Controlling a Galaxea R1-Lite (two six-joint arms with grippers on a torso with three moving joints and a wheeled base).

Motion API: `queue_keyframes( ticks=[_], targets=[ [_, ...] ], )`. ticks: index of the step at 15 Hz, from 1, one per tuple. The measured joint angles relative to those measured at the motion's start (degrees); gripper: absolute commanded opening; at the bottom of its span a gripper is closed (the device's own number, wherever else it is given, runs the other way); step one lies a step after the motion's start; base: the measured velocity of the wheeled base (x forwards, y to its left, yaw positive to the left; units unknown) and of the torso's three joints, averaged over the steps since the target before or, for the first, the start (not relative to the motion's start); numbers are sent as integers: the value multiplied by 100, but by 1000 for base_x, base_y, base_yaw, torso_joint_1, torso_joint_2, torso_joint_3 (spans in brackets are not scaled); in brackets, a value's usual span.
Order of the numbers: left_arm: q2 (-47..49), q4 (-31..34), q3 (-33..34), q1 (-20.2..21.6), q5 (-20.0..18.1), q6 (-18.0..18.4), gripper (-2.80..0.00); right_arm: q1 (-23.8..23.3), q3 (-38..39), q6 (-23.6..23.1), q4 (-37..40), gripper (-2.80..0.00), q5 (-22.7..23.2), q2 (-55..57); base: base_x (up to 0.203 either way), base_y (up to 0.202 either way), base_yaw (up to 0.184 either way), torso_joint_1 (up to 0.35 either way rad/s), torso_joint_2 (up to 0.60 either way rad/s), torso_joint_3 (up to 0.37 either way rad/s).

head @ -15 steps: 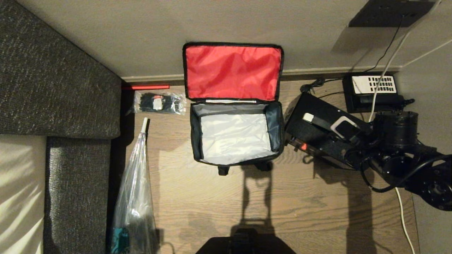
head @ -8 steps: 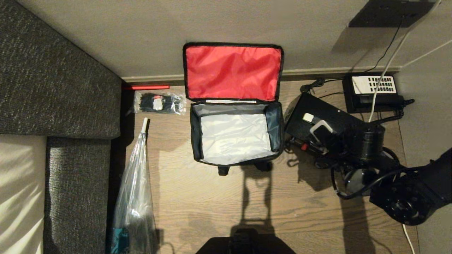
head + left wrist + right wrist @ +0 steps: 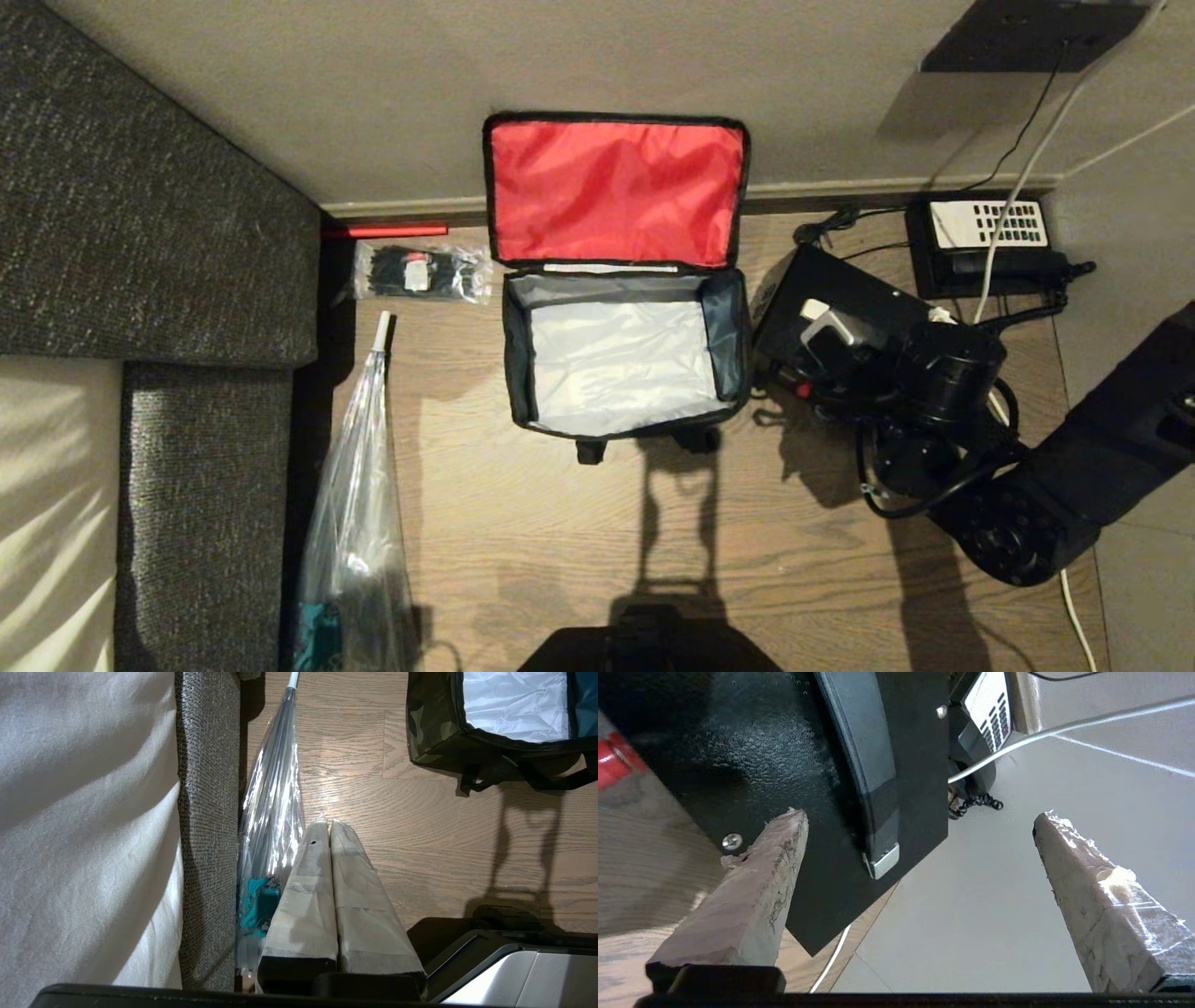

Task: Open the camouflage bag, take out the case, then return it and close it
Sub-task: Grip the handle again

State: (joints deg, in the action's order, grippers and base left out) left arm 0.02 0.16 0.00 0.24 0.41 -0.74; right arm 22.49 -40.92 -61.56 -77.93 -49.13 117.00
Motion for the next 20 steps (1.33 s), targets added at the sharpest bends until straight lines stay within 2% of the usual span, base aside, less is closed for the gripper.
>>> queue_keyframes(
  ticks=[2,9,12,20],
  targets=[
    [0,0,0,-2,-1,0,-280,-62,-95,-229,-238,0,109,148,0,0,0,0,0,0],
    [0,5,0,0,0,0,-280,-583,-428,-972,-872,0,1081,520,0,0,0,0,0,0],
    [0,2,0,0,-1,-2,-280,-653,-459,-1167,-922,0,1146,610,0,0,0,0,0,0],
    [0,2,0,0,0,0,-280,-666,-679,-1264,-928,0,1112,857,0,0,0,0,0,0]
  ],
)
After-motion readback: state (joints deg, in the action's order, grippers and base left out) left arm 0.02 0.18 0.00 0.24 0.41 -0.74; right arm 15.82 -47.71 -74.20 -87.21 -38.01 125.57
